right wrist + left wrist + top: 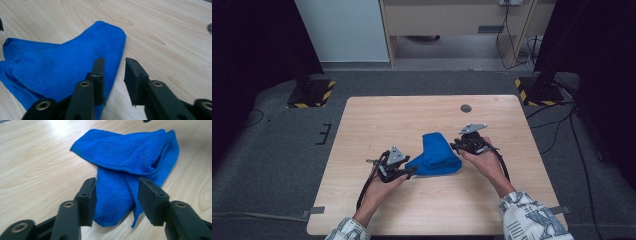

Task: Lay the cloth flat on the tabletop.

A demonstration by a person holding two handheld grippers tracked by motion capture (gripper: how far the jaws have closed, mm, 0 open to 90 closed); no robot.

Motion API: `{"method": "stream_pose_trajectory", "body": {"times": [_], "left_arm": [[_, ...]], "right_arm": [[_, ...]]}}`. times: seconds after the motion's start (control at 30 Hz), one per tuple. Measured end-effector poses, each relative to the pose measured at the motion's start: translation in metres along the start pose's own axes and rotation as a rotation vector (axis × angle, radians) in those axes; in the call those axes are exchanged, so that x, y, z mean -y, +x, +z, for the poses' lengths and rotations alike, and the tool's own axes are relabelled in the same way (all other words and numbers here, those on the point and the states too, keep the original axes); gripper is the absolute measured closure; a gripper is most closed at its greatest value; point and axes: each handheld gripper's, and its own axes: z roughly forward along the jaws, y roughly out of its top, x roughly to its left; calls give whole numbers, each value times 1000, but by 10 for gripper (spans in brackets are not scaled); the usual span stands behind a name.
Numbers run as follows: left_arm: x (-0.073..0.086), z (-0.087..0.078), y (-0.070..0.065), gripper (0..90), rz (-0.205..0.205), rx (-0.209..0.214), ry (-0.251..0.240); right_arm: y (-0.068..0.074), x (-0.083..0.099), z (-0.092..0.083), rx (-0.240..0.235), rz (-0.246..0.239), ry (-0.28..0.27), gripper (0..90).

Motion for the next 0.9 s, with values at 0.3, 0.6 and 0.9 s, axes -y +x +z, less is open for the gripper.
{"method": "stream_pose_trajectory", "body": {"times": [0.3, 0.6, 0.9], "left_arm": [[4, 11, -11, 453, 15, 45, 37], [5, 19, -15, 543, 51, 83, 80], [1, 22, -12, 783, 94, 73, 131]], "right_arm": [[23, -10, 11, -71, 14, 21, 478], [40, -9, 26, -109, -48, 90, 660], [44, -14, 6, -95, -65, 17, 867]]}}
